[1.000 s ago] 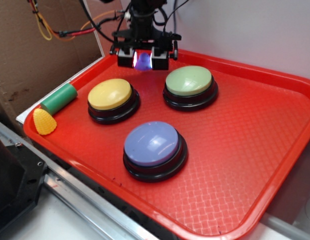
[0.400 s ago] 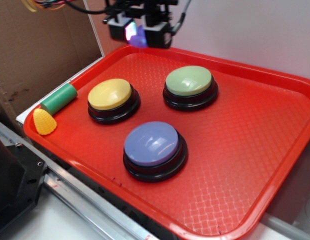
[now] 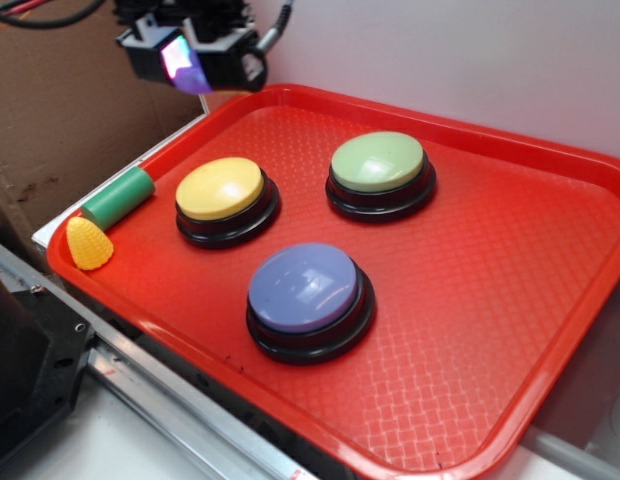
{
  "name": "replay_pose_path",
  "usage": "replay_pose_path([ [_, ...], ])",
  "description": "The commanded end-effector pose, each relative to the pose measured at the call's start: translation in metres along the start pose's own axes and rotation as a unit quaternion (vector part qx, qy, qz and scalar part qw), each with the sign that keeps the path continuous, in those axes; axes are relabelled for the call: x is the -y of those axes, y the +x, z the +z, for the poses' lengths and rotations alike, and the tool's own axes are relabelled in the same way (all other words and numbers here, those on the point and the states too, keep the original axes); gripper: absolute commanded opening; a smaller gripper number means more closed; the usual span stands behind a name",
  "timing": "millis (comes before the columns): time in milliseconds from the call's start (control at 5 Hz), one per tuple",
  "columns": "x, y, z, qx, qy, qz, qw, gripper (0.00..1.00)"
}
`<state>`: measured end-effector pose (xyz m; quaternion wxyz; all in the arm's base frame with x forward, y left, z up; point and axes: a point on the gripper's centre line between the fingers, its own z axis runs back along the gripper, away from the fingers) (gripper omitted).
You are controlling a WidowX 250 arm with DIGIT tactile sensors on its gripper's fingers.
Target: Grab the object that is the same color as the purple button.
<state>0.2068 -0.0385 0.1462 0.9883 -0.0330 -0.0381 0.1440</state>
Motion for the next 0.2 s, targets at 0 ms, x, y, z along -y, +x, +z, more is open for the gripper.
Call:
replay_pose_path([
  [0, -0.0135, -0.0007, 0.0129, 0.008, -0.024, 0.028, 0.999, 0.0],
])
